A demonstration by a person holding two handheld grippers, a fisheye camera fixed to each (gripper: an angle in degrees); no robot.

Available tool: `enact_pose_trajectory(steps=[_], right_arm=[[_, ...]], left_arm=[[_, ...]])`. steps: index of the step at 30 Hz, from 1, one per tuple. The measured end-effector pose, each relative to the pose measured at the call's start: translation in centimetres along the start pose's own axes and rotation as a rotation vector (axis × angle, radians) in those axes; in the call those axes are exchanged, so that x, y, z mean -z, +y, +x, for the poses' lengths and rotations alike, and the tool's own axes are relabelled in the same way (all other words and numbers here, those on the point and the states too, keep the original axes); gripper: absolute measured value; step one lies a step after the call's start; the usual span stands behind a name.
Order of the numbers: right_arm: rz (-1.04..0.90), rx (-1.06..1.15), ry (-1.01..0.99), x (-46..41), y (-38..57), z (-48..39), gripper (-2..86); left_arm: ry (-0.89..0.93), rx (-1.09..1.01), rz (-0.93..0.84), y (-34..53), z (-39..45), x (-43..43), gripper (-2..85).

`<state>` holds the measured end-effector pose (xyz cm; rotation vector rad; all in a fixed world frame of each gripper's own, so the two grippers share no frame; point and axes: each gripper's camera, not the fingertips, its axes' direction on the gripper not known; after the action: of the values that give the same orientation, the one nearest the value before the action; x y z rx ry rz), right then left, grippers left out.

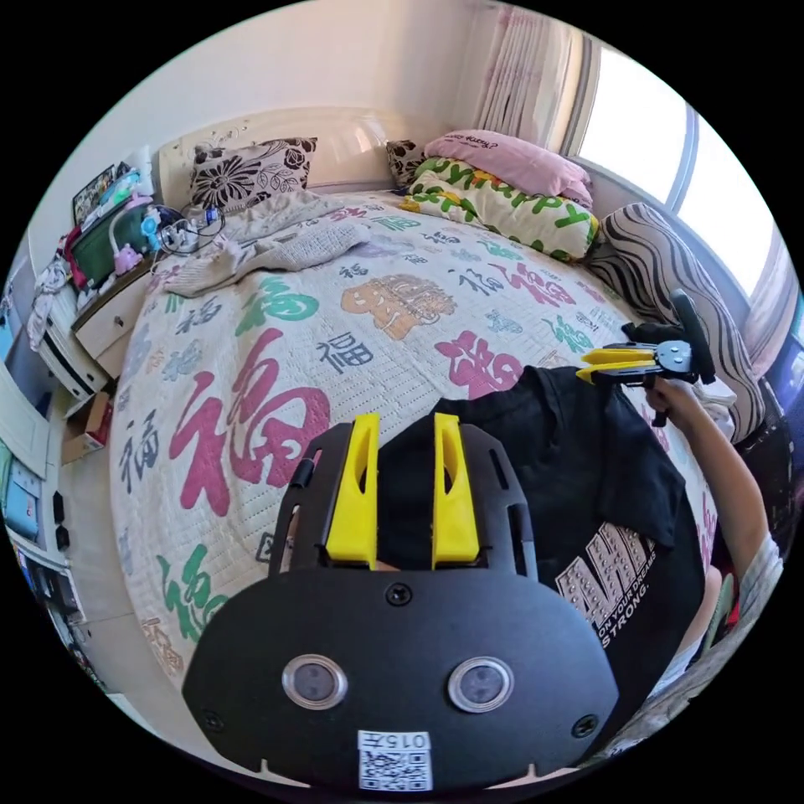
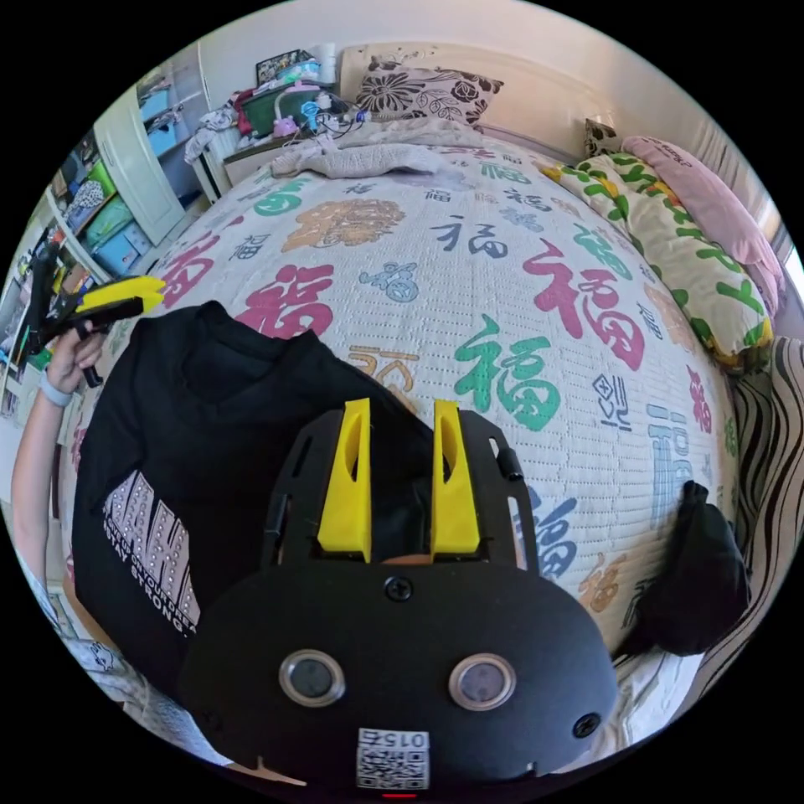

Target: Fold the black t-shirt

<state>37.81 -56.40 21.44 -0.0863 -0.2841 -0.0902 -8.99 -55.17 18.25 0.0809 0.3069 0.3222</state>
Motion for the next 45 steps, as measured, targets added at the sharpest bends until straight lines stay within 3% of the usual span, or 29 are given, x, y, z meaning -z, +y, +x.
enact_pose_trajectory(steps=[3, 10, 24, 28, 34, 39, 45], right_arm=[[-0.063, 0.020, -0.039, -0.4, 0.2, 0.2, 10.6], [-0.078, 0.126, -0.012, 1.5, 3.2, -1.2, 1.0], [0.293, -0.038, 0.253, 17.8, 7.5, -3.7, -0.9], [0.270, -0.067, 0.226, 19.3, 9.7, -3.9, -0.8], [0.246, 0.082, 0.159, 23.0, 19.5, -5.9, -0.8], [0.246, 0.269, 0.009, 29.3, 34.9, -10.4, -0.7], [0.184, 0.298, -0.122, 31.5, 52.3, -15.3, -0.7]], left_arm=[[-0.061, -0.060, -0.129, 0.1, 1.2, -2.4, 9.8], [-0.070, -0.173, -0.134, 1.5, 3.8, -1.2, 2.1], [-0.406, -0.133, 0.278, 1.0, 11.1, 14.6, 0.1], [-0.391, -0.125, 0.264, 2.6, 11.9, 15.8, 0.2], [-0.249, -0.209, 0.259, 10.9, 13.9, 19.9, 0.3], [-0.214, -0.358, 0.242, 23.8, 18.7, 26.7, 0.4], [-0.093, -0.366, 0.145, 38.5, 23.5, 30.7, 0.4]])
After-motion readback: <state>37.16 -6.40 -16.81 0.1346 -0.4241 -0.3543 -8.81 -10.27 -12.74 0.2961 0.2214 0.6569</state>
